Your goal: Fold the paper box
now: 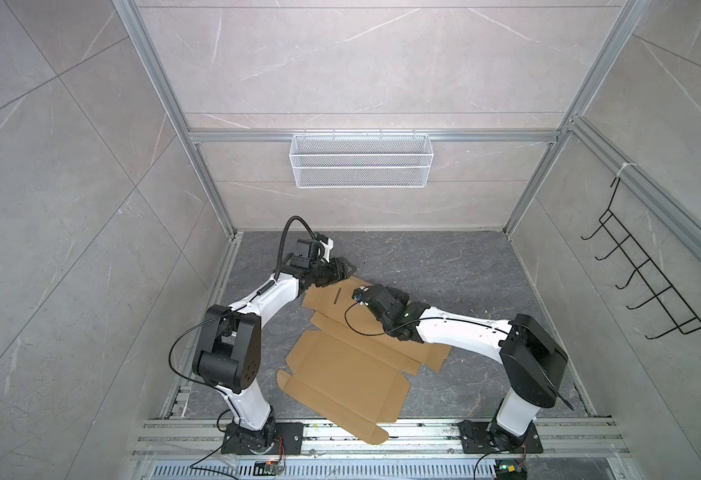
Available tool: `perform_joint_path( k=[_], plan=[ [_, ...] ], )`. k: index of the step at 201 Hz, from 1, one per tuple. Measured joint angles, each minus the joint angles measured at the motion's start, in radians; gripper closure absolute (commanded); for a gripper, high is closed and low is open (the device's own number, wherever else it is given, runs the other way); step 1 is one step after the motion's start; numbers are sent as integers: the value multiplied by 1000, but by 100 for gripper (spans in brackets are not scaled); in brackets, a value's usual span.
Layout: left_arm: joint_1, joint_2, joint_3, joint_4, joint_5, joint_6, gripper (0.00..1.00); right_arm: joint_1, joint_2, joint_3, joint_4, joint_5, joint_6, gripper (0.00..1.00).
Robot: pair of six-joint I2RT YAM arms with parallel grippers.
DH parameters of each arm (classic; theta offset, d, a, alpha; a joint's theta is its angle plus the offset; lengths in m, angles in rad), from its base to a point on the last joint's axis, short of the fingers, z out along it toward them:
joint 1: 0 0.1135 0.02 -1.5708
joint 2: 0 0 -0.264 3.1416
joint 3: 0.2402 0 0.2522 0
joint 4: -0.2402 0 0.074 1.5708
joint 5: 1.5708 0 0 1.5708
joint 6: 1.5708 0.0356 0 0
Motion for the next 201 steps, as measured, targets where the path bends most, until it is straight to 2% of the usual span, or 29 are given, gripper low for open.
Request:
perform_joint_path(
  k=[82,127,179,201],
  plan=[
    [-18,-29,-38,27,-26,-27,30,2,2,8,-16,2,1,100],
    [5,-93,-38,-58,-48,26,30,2,2,8,-5,2,-1,100],
    [194,-248,-108,-115,-107,137,29,5,-11,-1,19,-11,-45,100],
    [251,-257,-134,-134,-127,221,29,6,-17,-1,29,-24,-72,100]
  ],
)
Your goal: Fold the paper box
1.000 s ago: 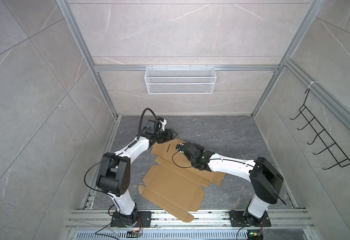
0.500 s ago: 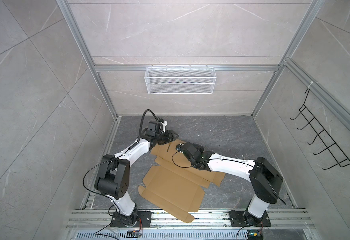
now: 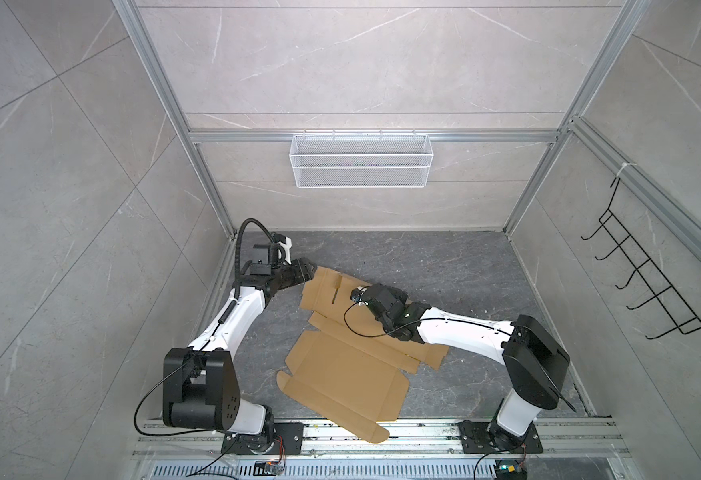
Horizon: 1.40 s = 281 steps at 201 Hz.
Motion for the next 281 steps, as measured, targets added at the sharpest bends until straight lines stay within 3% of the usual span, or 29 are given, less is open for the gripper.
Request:
perform_joint_path(
  k=[105,171,191,224,281],
  plan=[
    [99,181,117,-196,186,444,30,0,-24,-10,41,-86,-109,100],
    [100,284,130,-207,252,589,34,-10,-24,-10,41,-112,-124,100],
    [100,294,130,-204,283,602,42,-15,-24,-10,41,-121,-127,100],
    [100,296,130,-204,304,623,68,-19,-24,-9,39,-124,-126,100],
    [97,267,128,-200,318,615,89,-23,-24,19,21,-117,-124,100]
  ],
)
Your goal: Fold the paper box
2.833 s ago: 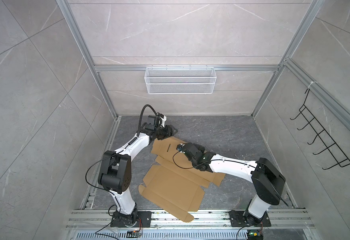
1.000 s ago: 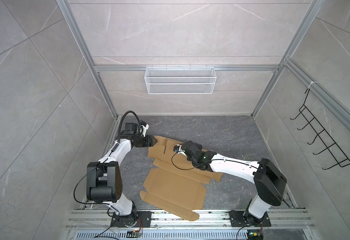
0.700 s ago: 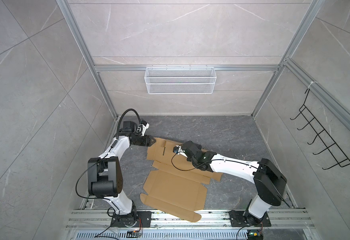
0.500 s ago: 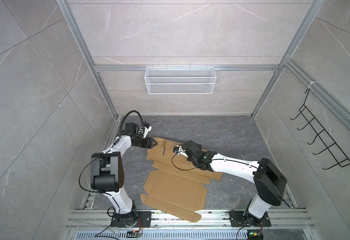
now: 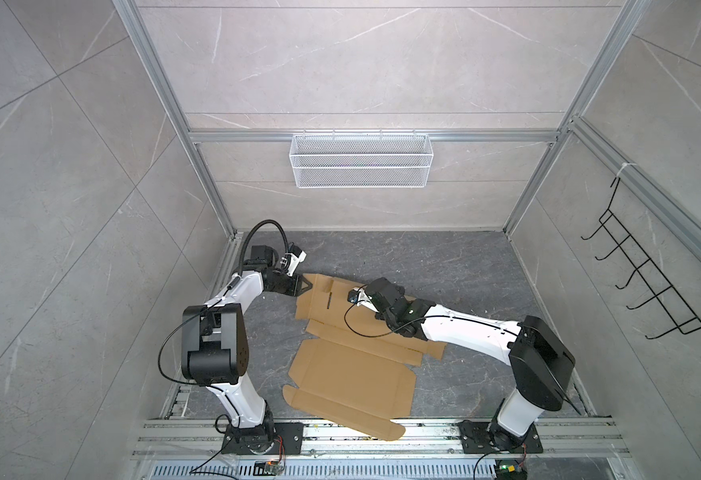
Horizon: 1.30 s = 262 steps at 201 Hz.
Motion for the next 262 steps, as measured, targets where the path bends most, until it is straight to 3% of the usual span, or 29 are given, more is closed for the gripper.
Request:
perform_joint_path(
  k=[67,142,213,262],
  plan=[
    [-72,-142,-82,95,-42,-80,91,-2,-6,11,-5,64,32,100],
    [-122,-159,-84,105,-92,-190,91,1,-14,-5,-3,112,51,100],
    [-226,-159,-84,139,-283,-358,90,32,-39,-101,95,203,38,100],
    [-324,-167,-84,143,-462,-421,90,63,-46,-205,319,315,-122,100]
  ],
)
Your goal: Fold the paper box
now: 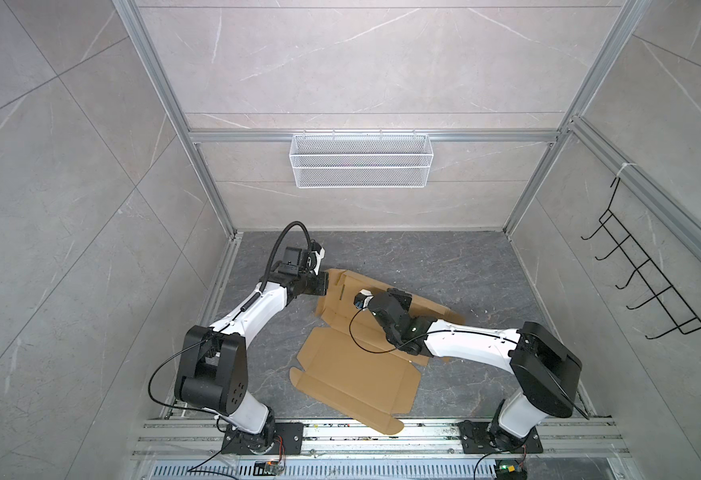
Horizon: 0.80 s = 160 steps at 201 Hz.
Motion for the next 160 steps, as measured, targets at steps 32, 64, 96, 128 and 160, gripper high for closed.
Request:
perform_joint_path(
  k=[32,64,96,128,160],
  plan=[
    [-28,-52,-30,60,-87,-21,90,7,0,-51,207,43,-128,100],
    [-36,-136,-146,193,-119,-75,90,19,0,-77,351,60,-224,100],
    [-74,-146,-226,280,-160,-137,90,44,51,-106,479,117,-309,100],
    [-98,-161,-285,320,-175,-152,89,71,107,-143,617,167,-373,100],
    [-98,-183,-336,365,-188,-150,89,95,127,-156,693,191,-405,100]
  ],
)
